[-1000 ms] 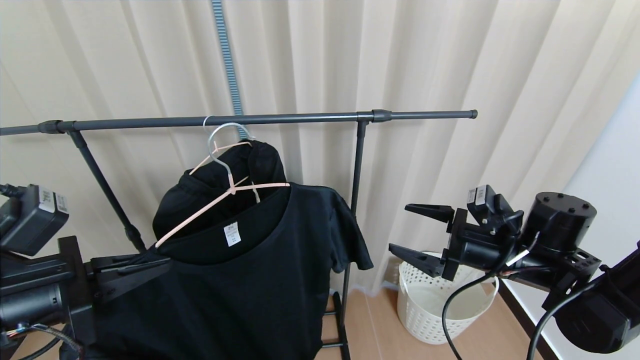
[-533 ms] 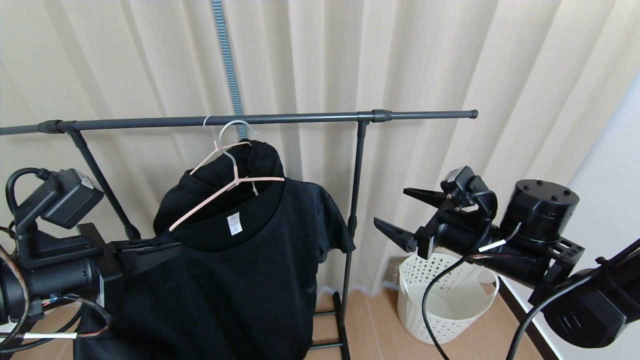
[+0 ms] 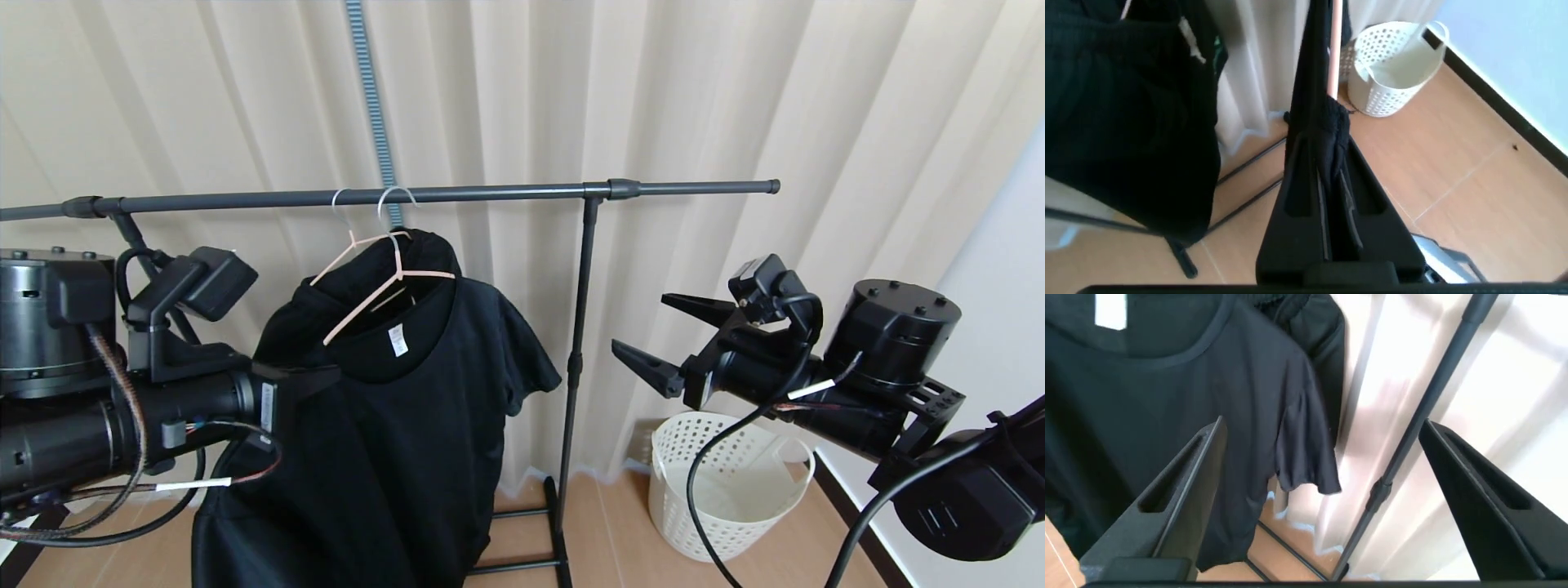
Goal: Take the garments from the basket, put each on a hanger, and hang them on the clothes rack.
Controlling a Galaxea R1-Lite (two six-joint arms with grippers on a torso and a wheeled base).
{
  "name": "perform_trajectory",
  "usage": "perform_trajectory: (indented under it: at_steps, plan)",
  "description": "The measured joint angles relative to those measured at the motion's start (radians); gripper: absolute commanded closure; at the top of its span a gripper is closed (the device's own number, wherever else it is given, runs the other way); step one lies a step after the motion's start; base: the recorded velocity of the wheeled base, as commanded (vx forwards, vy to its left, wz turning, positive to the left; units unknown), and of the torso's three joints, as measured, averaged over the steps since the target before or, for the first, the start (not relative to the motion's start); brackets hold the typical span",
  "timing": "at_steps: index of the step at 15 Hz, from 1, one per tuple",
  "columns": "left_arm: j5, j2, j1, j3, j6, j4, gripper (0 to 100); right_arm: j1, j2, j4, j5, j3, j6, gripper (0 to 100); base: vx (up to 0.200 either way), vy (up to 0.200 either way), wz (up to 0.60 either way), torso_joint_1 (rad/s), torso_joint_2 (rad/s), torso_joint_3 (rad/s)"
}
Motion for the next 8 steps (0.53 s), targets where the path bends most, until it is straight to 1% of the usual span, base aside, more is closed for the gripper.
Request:
perform_trajectory:
  at_steps: [1, 3, 4, 5, 8]
  plan:
    - [0.055, 0.02, -0.03, -0.023, -0.034, -0.001, 100, 0.0, -0.002, 0.0, -0.002, 0.0, 0.0, 0, 0.0, 0.0, 0.0, 0.0, 0.0, 0.0]
    - [0.134, 0.062, -0.071, -0.051, -0.074, -0.012, 100, 0.0, -0.004, 0.0, -0.003, 0.001, 0.0, 0, 0.0, 0.0, 0.0, 0.0, 0.0, 0.0]
    - [0.166, 0.083, -0.091, -0.06, -0.098, -0.045, 100, 0.0, -0.005, 0.0, -0.003, 0.001, 0.0, 0, 0.0, 0.0, 0.0, 0.0, 0.0, 0.0]
    - [0.188, 0.098, -0.108, -0.063, -0.104, -0.078, 100, 0.0, -0.006, 0.001, -0.003, 0.003, 0.0, 0, 0.0, 0.0, 0.0, 0.0, 0.0, 0.0]
    - [0.218, 0.124, -0.132, -0.055, -0.102, -0.091, 100, 0.0, -0.008, 0.0, -0.003, 0.005, 0.0, 0, 0.0, 0.0, 0.0, 0.0, 0.0, 0.0]
